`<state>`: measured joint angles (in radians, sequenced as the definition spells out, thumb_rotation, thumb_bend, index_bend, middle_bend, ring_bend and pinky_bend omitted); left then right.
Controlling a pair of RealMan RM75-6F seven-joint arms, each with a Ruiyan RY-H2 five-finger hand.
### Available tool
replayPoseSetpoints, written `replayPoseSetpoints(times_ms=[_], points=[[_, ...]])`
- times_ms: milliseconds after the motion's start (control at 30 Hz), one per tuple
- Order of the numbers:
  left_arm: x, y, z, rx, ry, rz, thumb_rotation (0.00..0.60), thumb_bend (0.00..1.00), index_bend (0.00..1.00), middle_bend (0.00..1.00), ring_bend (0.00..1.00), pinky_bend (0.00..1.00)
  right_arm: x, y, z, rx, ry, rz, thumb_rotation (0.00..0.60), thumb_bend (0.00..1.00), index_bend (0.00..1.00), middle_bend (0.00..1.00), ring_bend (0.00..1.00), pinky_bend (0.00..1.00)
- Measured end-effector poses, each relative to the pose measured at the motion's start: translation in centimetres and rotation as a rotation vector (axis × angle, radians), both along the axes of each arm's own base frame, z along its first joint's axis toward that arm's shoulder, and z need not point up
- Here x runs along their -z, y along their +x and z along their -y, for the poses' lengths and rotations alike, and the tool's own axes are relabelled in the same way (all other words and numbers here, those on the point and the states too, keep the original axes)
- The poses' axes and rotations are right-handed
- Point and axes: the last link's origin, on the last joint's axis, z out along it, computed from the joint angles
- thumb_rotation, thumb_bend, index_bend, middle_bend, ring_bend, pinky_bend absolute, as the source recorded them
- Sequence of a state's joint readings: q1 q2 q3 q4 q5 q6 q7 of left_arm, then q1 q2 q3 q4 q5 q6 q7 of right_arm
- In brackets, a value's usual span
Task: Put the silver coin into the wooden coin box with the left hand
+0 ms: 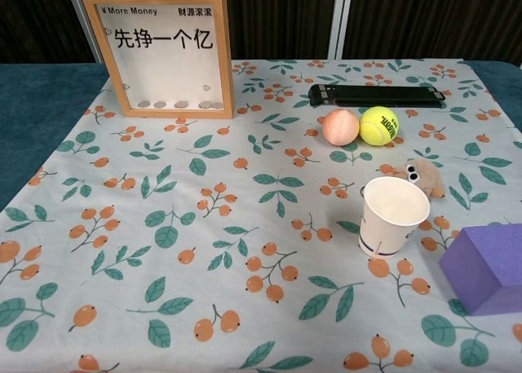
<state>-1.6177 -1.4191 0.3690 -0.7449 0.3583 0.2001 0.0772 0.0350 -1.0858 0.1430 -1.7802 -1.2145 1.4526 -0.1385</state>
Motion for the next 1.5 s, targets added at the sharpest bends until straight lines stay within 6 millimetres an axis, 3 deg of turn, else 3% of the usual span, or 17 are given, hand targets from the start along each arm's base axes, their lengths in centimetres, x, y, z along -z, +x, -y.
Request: replayPoseSetpoints(times_ms=[400, 833, 1500], points=[[0.02, 0.31, 0.1, 0.009, -0.003, -0.007, 0.6, 0.48, 0.49, 0.06, 0.0, 0.0, 0.0, 0.02, 0.04, 0.0, 0.003, 0.001, 0.6, 0.26, 0.04, 0.0, 0.0, 0.0], [-0.25, 0.26, 0.15, 0.011, 0.005, -0.009, 0.6, 0.39, 0.46, 0.05, 0.0, 0.0, 0.07, 0.07, 0.1, 0.0, 0.005, 0.0, 0.6, 0.26, 0.04, 0.0, 0.0, 0.0], [-0.8, 0.85, 0.18, 0.028, 0.029, 0.009, 0.6, 0.39, 0.43, 0.05, 0.0, 0.0, 0.03, 0.12, 0.17, -0.002, 0.002, 0.005, 0.6, 0.26, 0.04, 0.0, 0.0, 0.0]])
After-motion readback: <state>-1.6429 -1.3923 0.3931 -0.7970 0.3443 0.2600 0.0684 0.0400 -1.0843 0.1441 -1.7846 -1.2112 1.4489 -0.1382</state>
